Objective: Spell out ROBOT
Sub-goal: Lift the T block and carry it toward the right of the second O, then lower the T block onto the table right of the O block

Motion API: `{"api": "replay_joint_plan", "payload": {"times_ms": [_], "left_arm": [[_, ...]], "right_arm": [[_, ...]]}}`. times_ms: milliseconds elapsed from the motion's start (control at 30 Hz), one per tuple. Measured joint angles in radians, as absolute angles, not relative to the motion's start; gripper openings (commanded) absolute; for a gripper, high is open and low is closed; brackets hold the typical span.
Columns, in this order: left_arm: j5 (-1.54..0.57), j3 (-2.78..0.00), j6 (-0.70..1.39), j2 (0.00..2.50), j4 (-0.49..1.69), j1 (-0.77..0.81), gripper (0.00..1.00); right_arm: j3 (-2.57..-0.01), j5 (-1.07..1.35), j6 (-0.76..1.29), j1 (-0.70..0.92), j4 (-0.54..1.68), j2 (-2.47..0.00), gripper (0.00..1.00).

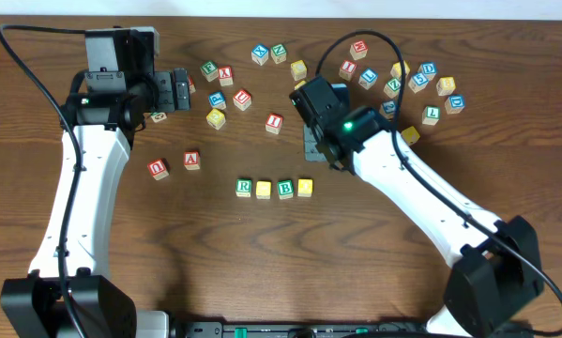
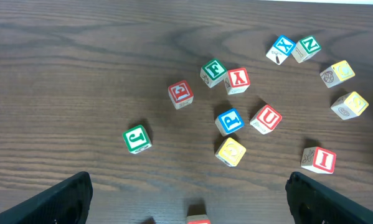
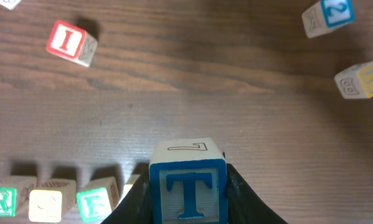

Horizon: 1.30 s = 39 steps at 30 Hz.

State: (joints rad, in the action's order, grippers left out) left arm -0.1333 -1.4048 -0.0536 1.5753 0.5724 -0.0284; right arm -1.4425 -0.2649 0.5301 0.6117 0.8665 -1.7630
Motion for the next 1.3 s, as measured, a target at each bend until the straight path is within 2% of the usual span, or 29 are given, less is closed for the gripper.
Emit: {"api": "replay_joint_plan", "payload": {"times_ms": [533,800,1300], "left_arm": [[-0.133,-1.405,-0.054,1.575,0.572,-0.028,0.98],[-0.133,-1.405,-0.054,1.575,0.572,-0.028,0.98],[-0.133,-1.405,-0.054,1.575,0.572,-0.028,0.98]], "right_arm": [[-1.06,-0.19,0.657,0.628,0.66,-1.635,0.2],[-1.007,-0.208,0.728,0.696,0.624,-1.634,0.24],[-1.007,-0.238,0.764,0.704,0.606,-1.634,0.28]]}}
